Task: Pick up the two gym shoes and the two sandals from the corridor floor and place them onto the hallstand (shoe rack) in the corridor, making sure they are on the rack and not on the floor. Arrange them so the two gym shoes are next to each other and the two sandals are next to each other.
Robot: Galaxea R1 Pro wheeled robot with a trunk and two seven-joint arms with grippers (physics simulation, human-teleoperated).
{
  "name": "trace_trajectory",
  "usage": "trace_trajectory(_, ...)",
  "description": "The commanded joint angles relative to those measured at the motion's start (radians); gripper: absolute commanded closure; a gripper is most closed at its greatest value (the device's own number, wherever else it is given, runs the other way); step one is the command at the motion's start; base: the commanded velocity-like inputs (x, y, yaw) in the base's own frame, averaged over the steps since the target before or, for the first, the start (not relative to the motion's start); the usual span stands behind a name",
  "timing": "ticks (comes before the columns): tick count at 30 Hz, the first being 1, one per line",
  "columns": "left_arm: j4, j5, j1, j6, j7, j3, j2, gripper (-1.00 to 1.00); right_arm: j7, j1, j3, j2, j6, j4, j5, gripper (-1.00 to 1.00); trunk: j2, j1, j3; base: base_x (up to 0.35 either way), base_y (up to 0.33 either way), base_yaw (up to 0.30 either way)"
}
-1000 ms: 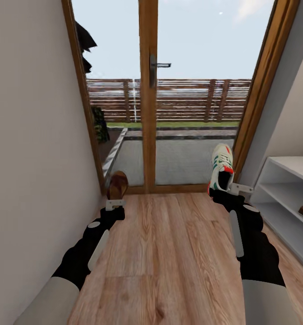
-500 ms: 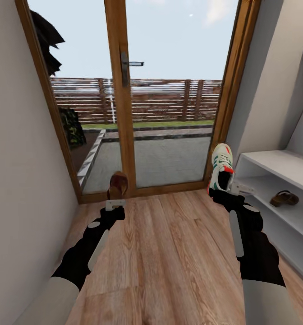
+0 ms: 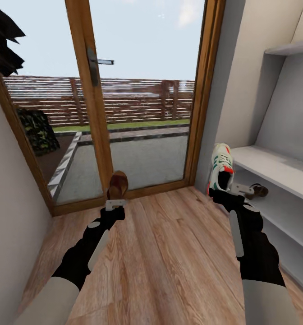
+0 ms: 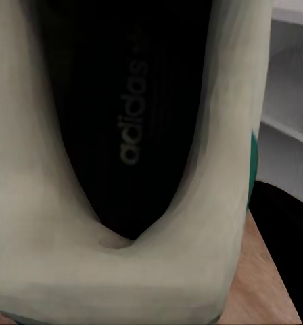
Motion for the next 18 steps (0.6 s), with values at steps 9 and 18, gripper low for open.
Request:
trace_trajectory(9,-0.001,0.008,0.000,0.005,0.007,-0.004,-0.003,1.00,-0.004,-0.001,0.000,0.000,0.005,-0.001,-0.003,1.00,0.000,0.000,0.001,0.339,0.000,-0.130)
trace_trajectory(18,0.021,0.007,0.000,0.005,0.006,-0.003,-0.005,1.00,0.000,0.009,-0.002,0.001,-0.256,0.016,-0.010,1.00,0.000,0.000,0.009,0.284,0.000,-0.253)
